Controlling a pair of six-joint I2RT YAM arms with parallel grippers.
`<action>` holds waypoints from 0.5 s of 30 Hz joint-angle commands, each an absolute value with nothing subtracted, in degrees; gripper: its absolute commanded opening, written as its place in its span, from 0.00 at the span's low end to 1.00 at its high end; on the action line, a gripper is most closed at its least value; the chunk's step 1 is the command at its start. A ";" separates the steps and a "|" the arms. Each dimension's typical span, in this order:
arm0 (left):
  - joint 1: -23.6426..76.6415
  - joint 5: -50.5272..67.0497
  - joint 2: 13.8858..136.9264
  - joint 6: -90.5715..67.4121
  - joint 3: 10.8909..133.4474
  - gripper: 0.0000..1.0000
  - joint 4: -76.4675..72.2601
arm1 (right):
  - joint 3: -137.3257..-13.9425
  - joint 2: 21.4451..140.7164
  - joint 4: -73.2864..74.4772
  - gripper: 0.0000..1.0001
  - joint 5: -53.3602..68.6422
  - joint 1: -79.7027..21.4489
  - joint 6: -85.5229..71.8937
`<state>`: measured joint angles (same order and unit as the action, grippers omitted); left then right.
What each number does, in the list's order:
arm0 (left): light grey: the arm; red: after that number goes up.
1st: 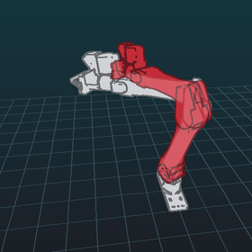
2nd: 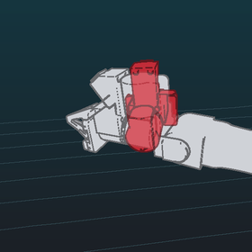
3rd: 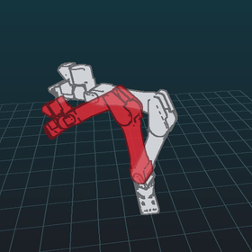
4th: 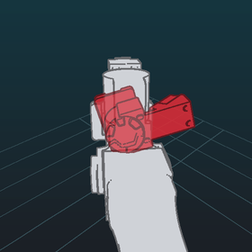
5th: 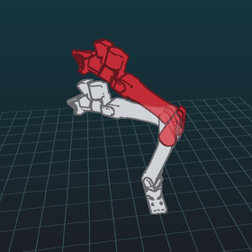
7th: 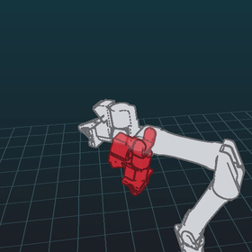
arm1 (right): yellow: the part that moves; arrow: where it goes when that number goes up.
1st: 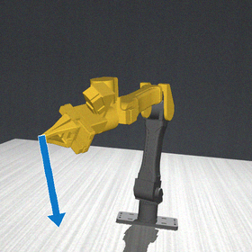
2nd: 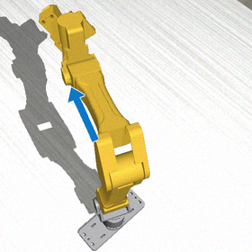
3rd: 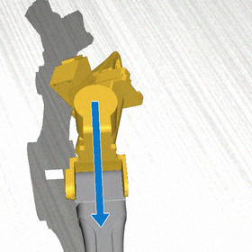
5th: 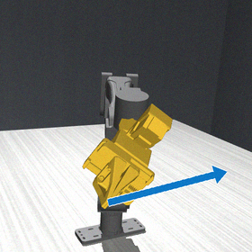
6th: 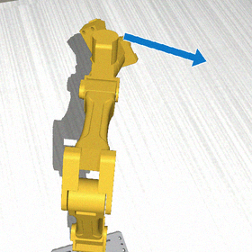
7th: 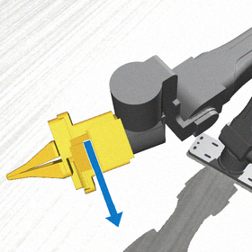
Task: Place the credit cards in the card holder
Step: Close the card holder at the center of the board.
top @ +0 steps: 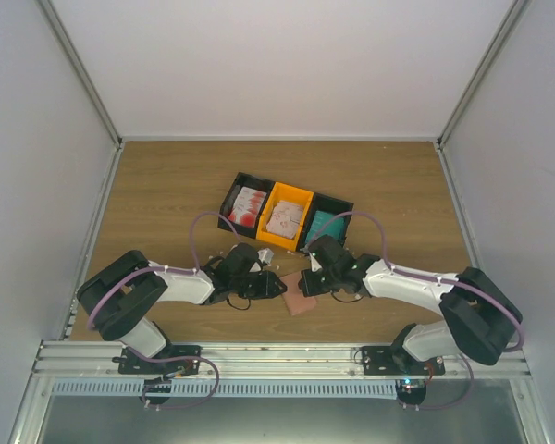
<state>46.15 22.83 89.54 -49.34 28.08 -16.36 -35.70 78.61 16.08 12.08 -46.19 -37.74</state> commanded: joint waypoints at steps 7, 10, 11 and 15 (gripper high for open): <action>47.11 21.64 91.06 -48.48 28.13 0.32 -15.76 | -35.95 80.44 14.90 0.01 13.80 -47.55 -37.00; 47.11 21.61 91.08 -48.46 28.15 0.32 -15.65 | -35.77 80.54 15.24 0.01 13.76 -47.55 -37.18; 47.11 21.60 91.06 -48.51 28.08 0.32 -15.54 | -35.65 80.59 15.37 0.01 13.79 -47.55 -37.32; 47.11 21.37 90.91 -48.39 28.13 0.32 -15.09 | -34.50 79.94 15.06 0.01 13.53 -47.52 -38.23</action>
<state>46.26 22.68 89.54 -49.34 28.08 -16.36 -35.90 79.53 15.33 12.29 -46.59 -37.76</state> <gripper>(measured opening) 0.320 0.007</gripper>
